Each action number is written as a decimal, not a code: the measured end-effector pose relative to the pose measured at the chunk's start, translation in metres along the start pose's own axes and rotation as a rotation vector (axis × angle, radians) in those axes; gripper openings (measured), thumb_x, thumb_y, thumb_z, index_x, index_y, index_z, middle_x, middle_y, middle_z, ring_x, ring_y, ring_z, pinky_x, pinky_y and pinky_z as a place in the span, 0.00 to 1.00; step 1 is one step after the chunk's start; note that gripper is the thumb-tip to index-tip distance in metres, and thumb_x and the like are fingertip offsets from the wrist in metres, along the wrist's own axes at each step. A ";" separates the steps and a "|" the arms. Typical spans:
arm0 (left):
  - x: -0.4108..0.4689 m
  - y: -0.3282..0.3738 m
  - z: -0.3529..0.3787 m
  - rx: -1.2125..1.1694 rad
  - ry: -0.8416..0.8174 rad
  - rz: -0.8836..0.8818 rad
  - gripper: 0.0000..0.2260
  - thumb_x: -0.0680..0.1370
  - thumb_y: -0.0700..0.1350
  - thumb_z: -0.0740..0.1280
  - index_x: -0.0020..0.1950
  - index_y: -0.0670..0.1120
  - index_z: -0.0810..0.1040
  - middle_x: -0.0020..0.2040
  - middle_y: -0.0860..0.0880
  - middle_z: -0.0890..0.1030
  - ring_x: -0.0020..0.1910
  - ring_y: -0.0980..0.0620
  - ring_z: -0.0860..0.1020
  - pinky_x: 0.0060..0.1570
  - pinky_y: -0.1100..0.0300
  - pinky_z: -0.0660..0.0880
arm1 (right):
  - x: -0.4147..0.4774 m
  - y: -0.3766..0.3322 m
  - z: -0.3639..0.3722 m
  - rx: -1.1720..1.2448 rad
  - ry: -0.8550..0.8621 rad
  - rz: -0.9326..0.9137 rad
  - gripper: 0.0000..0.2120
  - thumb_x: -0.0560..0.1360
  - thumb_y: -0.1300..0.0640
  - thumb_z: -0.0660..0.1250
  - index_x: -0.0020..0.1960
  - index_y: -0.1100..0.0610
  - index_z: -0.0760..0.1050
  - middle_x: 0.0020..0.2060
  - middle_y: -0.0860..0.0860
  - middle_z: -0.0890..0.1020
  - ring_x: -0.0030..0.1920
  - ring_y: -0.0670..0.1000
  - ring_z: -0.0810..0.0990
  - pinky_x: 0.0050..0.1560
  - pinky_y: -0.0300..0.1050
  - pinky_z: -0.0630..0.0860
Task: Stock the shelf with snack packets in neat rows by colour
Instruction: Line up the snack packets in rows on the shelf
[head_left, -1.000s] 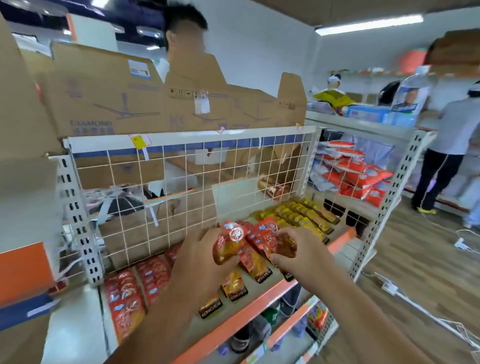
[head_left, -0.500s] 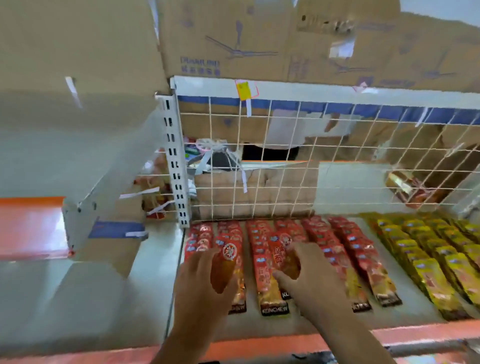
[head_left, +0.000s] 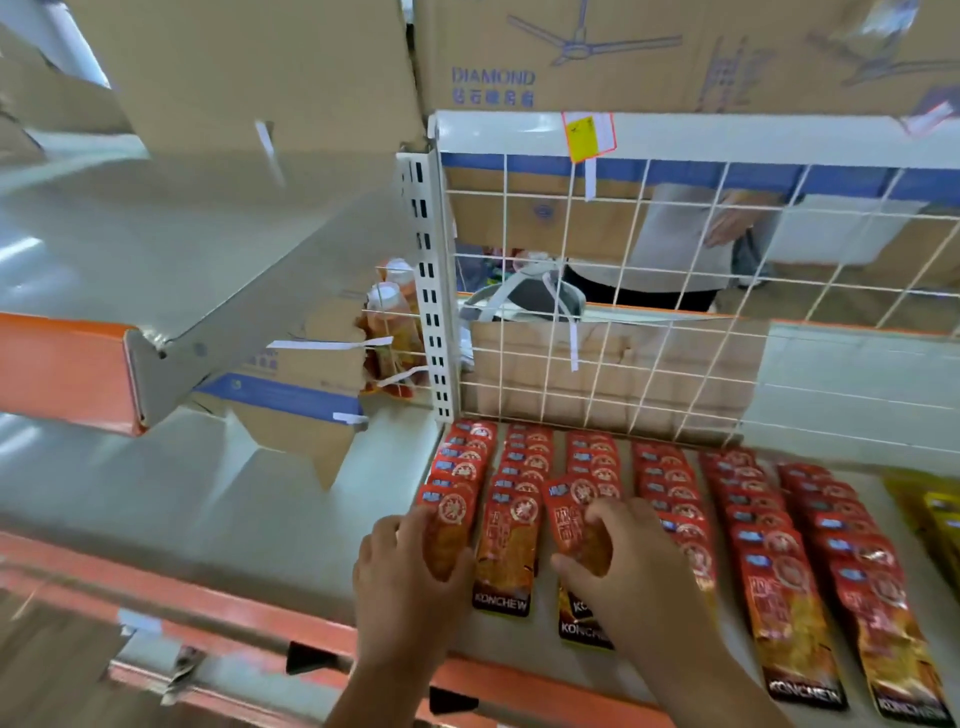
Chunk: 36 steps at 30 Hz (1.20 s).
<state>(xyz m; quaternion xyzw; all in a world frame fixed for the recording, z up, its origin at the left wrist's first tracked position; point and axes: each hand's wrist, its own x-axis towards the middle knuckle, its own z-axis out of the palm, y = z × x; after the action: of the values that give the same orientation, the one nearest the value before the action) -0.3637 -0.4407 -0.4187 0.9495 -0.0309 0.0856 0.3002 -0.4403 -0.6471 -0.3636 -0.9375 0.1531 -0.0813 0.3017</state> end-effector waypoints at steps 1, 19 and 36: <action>0.000 0.000 0.001 0.009 -0.003 -0.002 0.24 0.71 0.61 0.72 0.64 0.56 0.73 0.53 0.55 0.72 0.51 0.53 0.70 0.56 0.49 0.75 | 0.001 0.001 0.001 -0.002 0.006 -0.002 0.20 0.71 0.39 0.74 0.56 0.42 0.67 0.51 0.40 0.68 0.49 0.41 0.72 0.47 0.36 0.69; 0.002 -0.005 -0.001 0.038 -0.029 0.047 0.28 0.72 0.68 0.67 0.68 0.57 0.67 0.61 0.54 0.72 0.58 0.52 0.72 0.59 0.48 0.74 | -0.009 -0.025 0.031 -0.071 -0.039 0.015 0.25 0.72 0.36 0.70 0.63 0.45 0.67 0.53 0.43 0.67 0.50 0.43 0.73 0.48 0.35 0.72; 0.020 -0.038 -0.015 -0.073 -0.253 0.251 0.31 0.75 0.65 0.70 0.74 0.59 0.65 0.71 0.52 0.67 0.67 0.52 0.68 0.66 0.48 0.74 | -0.028 -0.065 0.094 -0.161 0.162 0.231 0.30 0.72 0.36 0.69 0.69 0.45 0.64 0.60 0.46 0.65 0.59 0.50 0.74 0.53 0.43 0.79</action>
<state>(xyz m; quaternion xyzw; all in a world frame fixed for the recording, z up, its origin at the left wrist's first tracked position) -0.3415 -0.4012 -0.4243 0.9299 -0.1898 0.0010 0.3151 -0.4286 -0.5370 -0.4025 -0.9253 0.2896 -0.1088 0.2195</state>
